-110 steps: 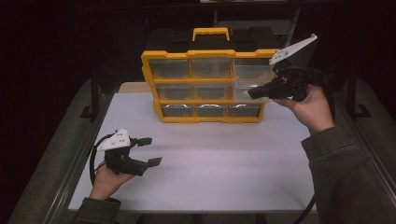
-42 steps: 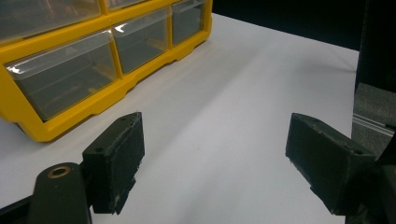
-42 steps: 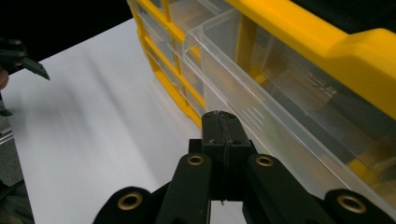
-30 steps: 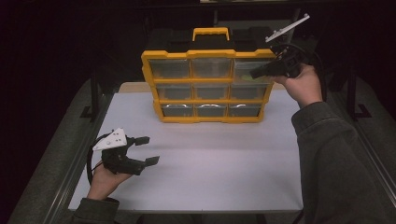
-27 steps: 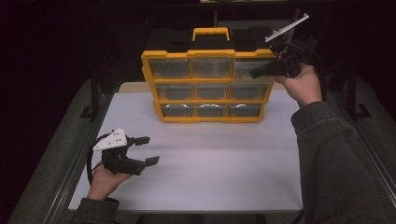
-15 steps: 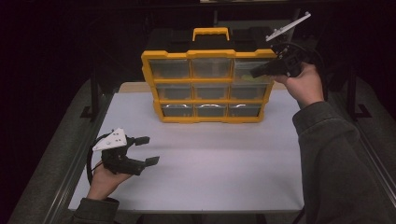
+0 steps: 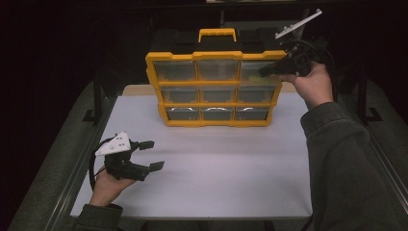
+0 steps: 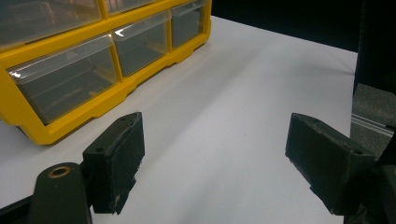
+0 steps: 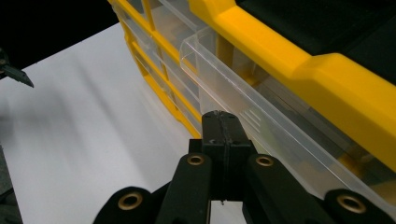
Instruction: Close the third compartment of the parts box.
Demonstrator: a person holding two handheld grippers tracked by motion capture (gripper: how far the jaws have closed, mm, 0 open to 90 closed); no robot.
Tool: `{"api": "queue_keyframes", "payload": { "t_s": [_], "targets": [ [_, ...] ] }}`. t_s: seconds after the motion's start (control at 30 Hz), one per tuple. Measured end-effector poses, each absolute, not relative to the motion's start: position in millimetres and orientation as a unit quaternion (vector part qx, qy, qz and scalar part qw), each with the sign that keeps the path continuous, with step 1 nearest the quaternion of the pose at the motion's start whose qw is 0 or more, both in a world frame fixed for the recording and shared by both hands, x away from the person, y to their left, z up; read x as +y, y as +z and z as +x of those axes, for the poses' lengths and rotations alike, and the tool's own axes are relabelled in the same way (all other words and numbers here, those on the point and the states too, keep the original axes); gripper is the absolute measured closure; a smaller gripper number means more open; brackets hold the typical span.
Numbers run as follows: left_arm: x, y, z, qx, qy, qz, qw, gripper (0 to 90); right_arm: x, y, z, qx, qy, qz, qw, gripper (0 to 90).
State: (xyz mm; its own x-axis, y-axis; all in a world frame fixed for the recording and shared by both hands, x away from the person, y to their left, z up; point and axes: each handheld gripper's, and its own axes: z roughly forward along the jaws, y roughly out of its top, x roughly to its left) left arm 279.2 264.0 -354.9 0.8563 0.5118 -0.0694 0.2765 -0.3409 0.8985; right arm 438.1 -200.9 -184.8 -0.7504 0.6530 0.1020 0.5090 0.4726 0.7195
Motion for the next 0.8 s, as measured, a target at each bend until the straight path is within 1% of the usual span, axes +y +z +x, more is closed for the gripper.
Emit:
{"api": "queue_keyframes", "payload": {
  "t_s": [0.63, 0.7, 0.8],
  "targets": [
    [264.7, -355.4, 279.2, 0.246, 0.111, 0.809, 0.522, 19.8, -199.7, -186.7, 447.5, 0.849, 0.385, 0.348, 0.100, 89.0],
    [264.7, -355.4, 279.3, 0.247, 0.111, 0.809, 0.522, 19.8, -199.6, -187.2, 448.9, 0.849, 0.382, 0.350, 0.109, 89.0],
    [264.8, -355.3, 279.1, 0.248, 0.110, 0.808, 0.523, 19.8, -200.3, -187.7, 450.8, 0.846, 0.384, 0.356, 0.103, 89.0]
  ]
}}
